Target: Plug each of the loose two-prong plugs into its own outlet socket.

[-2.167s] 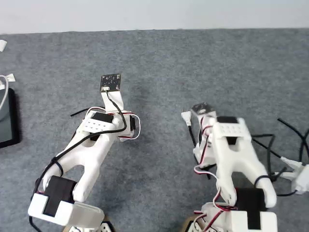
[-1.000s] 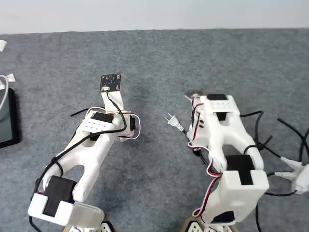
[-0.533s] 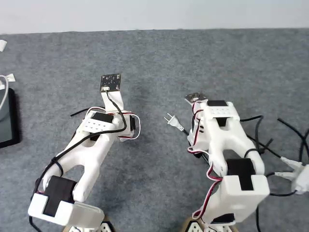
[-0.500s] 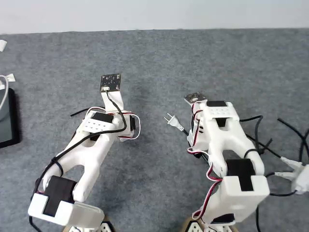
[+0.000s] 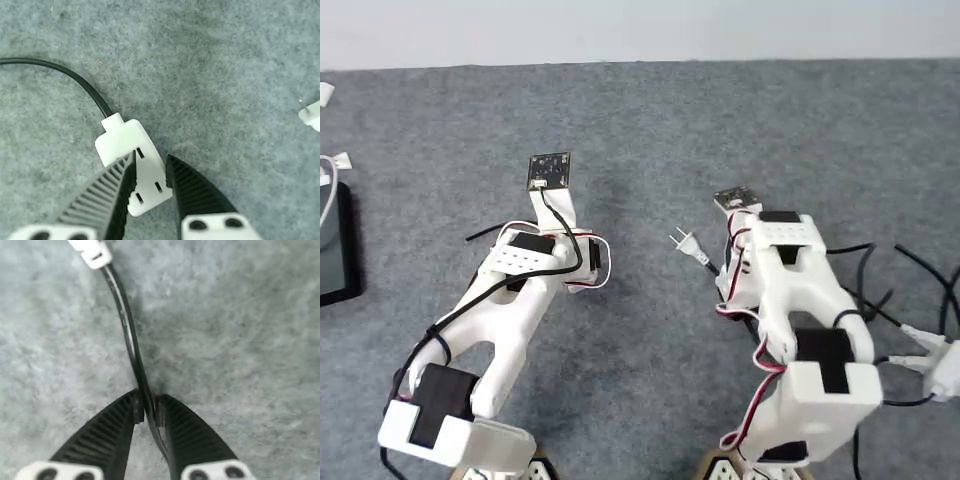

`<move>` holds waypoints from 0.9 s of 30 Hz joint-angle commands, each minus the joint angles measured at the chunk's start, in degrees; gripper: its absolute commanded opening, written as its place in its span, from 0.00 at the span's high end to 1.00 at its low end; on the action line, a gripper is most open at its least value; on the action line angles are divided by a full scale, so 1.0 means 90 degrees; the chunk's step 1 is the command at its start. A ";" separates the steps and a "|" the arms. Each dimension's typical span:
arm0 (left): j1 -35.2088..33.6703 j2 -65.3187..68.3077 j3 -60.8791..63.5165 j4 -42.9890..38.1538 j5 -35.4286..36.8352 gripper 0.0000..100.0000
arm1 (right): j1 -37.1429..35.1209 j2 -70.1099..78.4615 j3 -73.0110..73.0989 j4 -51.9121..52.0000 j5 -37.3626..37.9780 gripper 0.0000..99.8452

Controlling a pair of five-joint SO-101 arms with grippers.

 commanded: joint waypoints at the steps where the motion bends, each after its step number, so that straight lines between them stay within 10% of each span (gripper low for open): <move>1: -0.0127 0.0039 0.0190 0.0117 -0.0010 0.99 | 0.0151 -0.0210 -0.1074 0.0845 0.0342 0.99; 14: -0.0137 0.0039 0.0200 0.0117 -0.0010 0.99 | 0.0376 0.0269 -0.3888 0.0972 0.4933 0.99; 22: -0.0137 0.0039 0.0200 0.0117 -0.0010 0.99 | 0.0484 0.1548 -0.4142 -0.2974 0.5060 0.99; 27: -0.0127 0.0039 0.0200 0.0117 -0.0010 0.99 | 0.0396 0.2076 -0.4327 -0.3912 0.3595 0.98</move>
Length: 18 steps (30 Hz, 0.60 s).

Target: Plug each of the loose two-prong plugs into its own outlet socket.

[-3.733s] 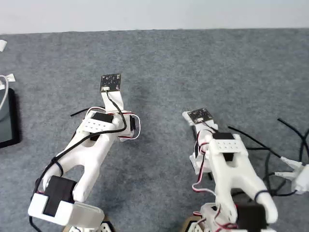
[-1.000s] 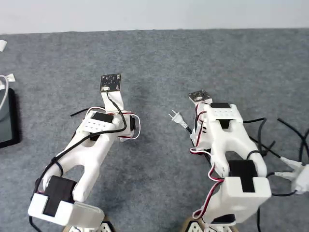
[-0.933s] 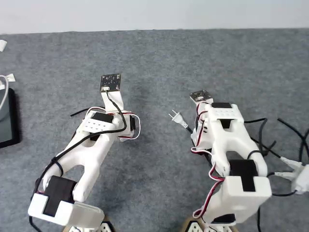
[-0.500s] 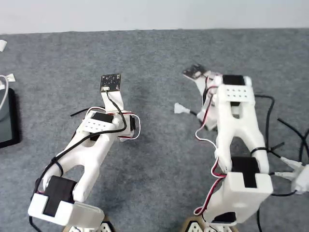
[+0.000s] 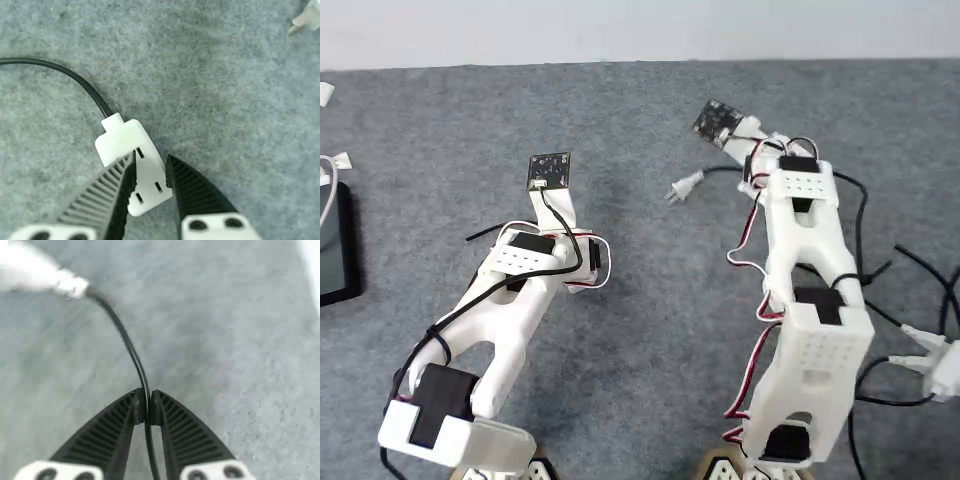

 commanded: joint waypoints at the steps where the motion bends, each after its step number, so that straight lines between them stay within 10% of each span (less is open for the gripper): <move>1: -0.0127 0.0039 0.0200 0.0117 -0.0010 0.99 | -0.0024 0.0034 -0.0752 -0.0376 -0.1192 0.97; 13: -0.0117 0.0039 0.0200 0.0117 -0.0010 0.99 | -0.0083 0.0620 -0.2803 0.1372 -0.3380 0.84; 18: -0.0117 0.0039 0.0200 0.0117 -0.0010 0.99 | -0.0024 0.0933 -0.3556 0.1363 -0.6857 0.93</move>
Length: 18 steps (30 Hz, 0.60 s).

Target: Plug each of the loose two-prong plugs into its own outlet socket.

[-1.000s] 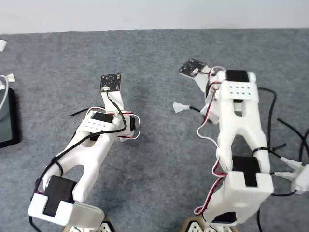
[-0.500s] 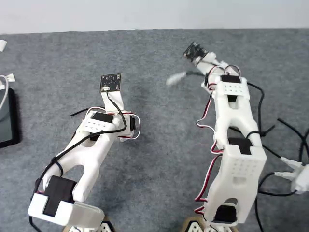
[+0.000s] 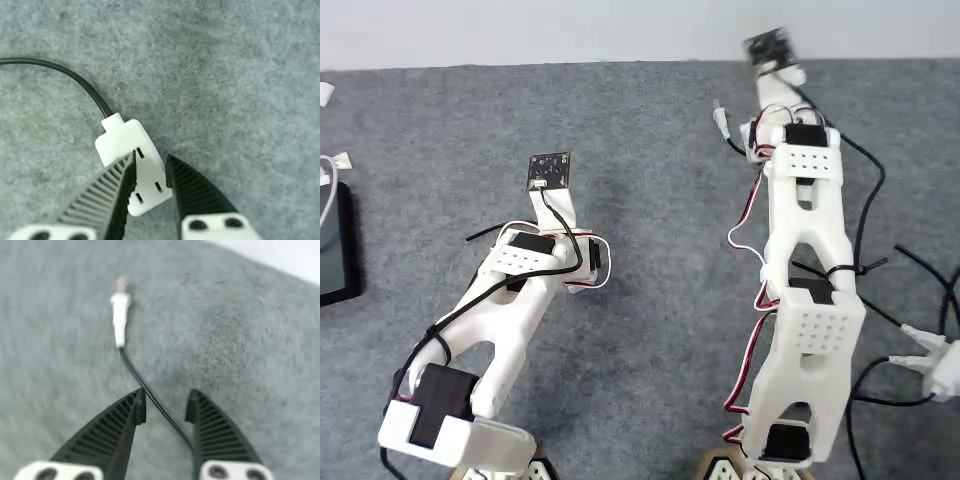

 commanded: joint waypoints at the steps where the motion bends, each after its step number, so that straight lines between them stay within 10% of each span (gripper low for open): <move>1: -0.0117 0.0039 0.0200 0.0117 -0.0010 0.99 | -0.0005 0.0122 -0.0918 0.0034 -0.2911 0.93; 5: -0.0117 0.0039 0.0200 0.0117 -0.0010 0.99 | -0.0171 0.0913 -0.1719 -0.0190 -0.3937 0.87; 11: -0.0147 0.0039 0.0200 0.0117 -0.0010 0.99 | -0.0806 0.2496 -0.3458 -0.0552 -0.1153 0.84; 18: -0.0147 0.0039 0.0200 0.0117 -0.0010 0.99 | -0.0503 0.4068 -0.4855 -0.0464 0.0098 0.85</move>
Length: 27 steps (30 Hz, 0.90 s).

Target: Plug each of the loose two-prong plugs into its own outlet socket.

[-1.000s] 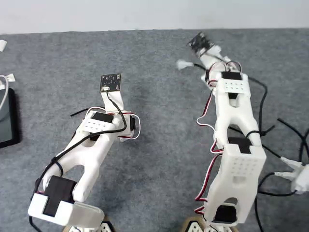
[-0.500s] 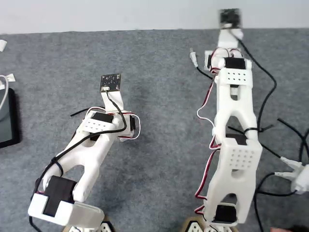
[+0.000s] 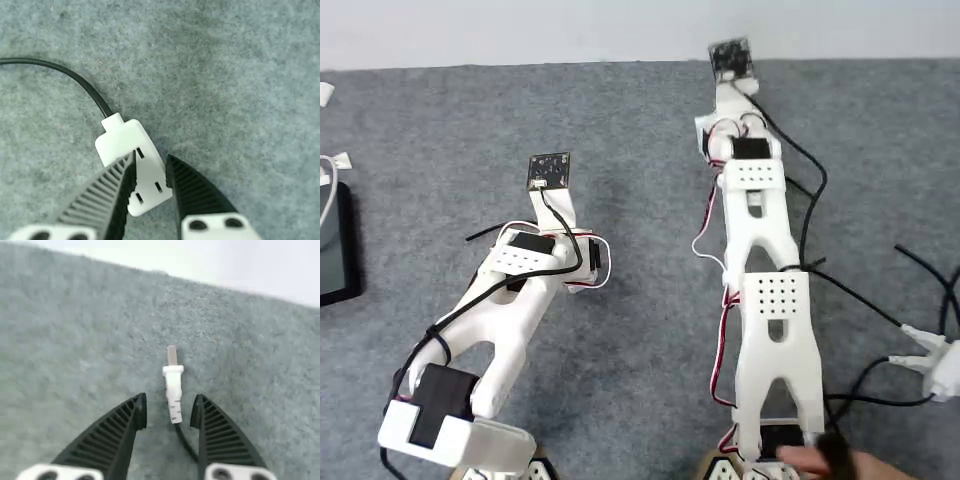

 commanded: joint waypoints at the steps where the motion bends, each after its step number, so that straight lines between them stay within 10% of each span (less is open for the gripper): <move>1: -0.0156 0.0039 0.0200 0.0117 -0.0010 0.99 | 0.0376 0.0317 -0.0752 -0.0034 0.0635 0.85; 20: -0.0147 0.0039 0.0200 0.0117 -0.0010 0.99 | 0.1255 0.1343 -0.0811 0.1568 0.2784 0.97; 27: -0.0147 0.0039 0.0200 0.0117 -0.0010 0.99 | 0.1138 0.0650 -0.1748 0.4361 0.2872 0.99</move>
